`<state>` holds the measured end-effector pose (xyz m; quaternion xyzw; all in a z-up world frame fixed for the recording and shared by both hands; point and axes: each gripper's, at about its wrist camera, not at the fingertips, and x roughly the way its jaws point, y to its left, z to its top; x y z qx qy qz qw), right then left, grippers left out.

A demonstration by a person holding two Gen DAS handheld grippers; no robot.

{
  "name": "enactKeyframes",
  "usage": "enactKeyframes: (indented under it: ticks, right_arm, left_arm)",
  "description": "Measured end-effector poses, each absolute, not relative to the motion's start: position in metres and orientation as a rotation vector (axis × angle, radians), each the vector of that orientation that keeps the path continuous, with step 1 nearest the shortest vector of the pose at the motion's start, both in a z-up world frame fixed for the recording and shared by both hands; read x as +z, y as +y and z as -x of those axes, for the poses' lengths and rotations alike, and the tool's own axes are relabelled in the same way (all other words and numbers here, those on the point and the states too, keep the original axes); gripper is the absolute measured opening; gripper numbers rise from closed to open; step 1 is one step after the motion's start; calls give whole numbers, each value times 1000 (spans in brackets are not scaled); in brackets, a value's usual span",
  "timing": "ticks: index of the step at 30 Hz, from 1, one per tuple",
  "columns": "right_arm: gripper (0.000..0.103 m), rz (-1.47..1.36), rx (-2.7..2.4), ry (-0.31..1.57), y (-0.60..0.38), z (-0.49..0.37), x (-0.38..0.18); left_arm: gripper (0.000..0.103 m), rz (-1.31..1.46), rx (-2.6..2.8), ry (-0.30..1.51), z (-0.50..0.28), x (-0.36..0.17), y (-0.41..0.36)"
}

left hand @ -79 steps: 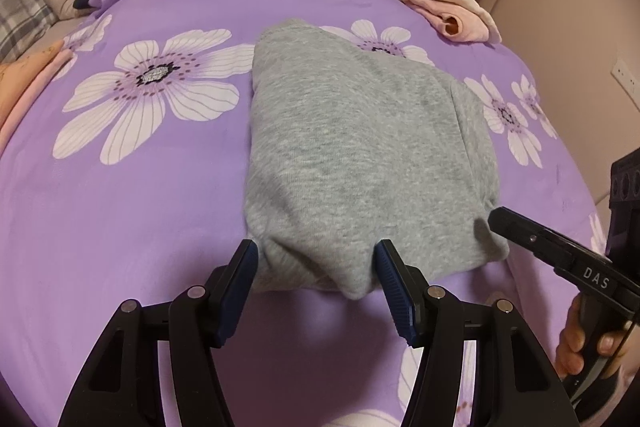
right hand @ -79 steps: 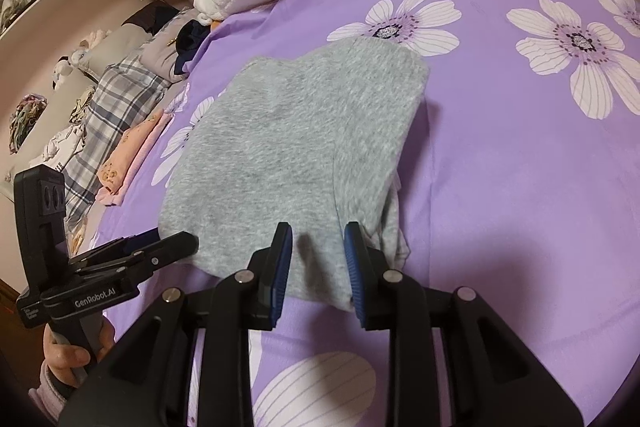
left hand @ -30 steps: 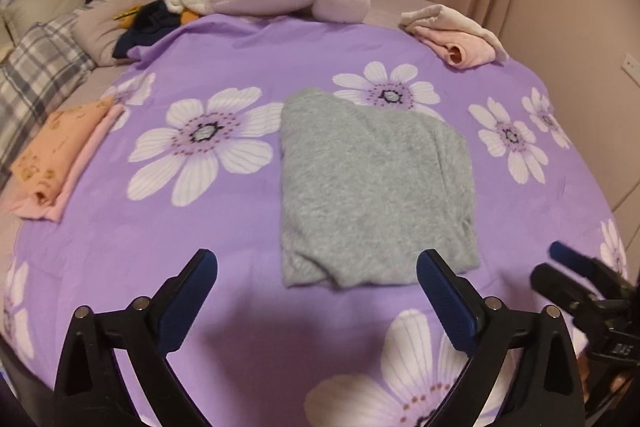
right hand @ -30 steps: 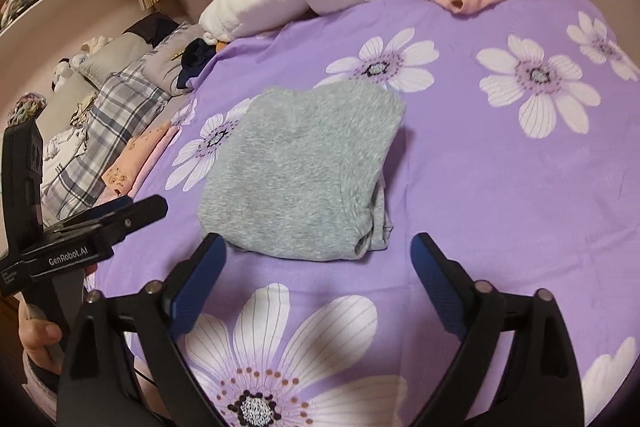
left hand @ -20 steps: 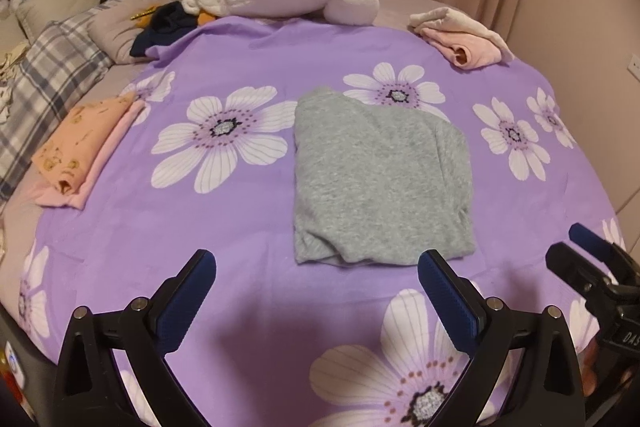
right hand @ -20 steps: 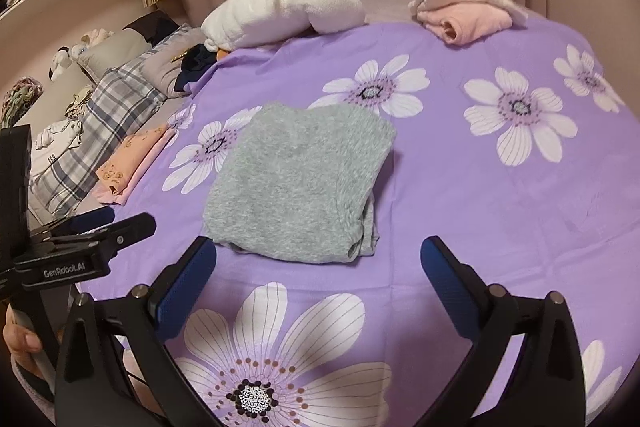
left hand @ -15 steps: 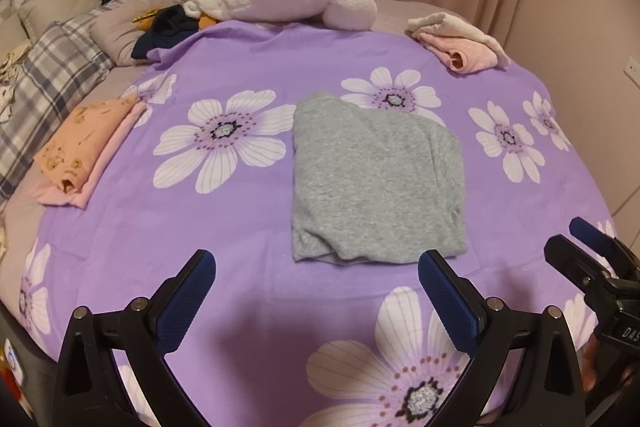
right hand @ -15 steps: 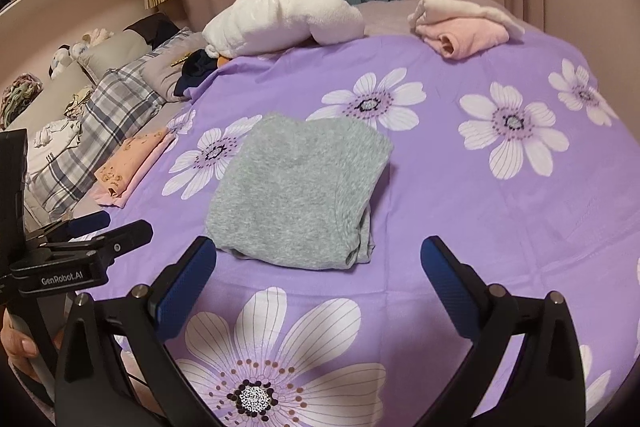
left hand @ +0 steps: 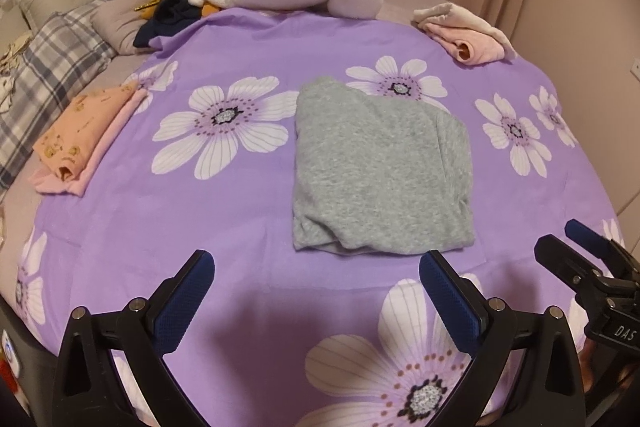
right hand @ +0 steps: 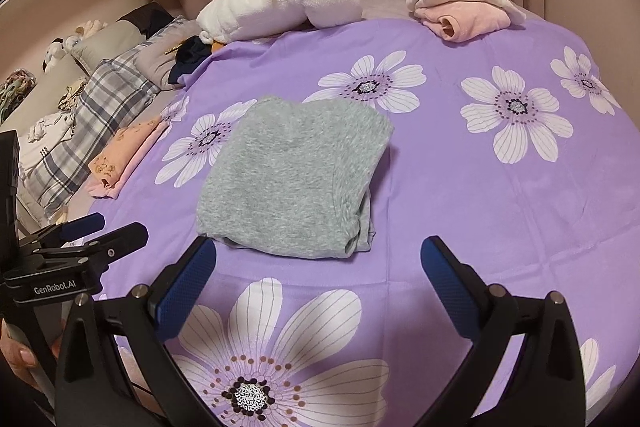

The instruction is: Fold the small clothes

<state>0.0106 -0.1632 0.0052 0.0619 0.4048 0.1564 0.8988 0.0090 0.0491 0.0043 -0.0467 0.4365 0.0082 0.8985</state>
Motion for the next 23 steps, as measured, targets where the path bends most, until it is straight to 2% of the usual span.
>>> enactKeyframes:
  ticks: [23]
  right_arm:
    - [103,-109,339,840,-158,-13,8]
  left_arm:
    - [101,91,15,904,-13,6,49]
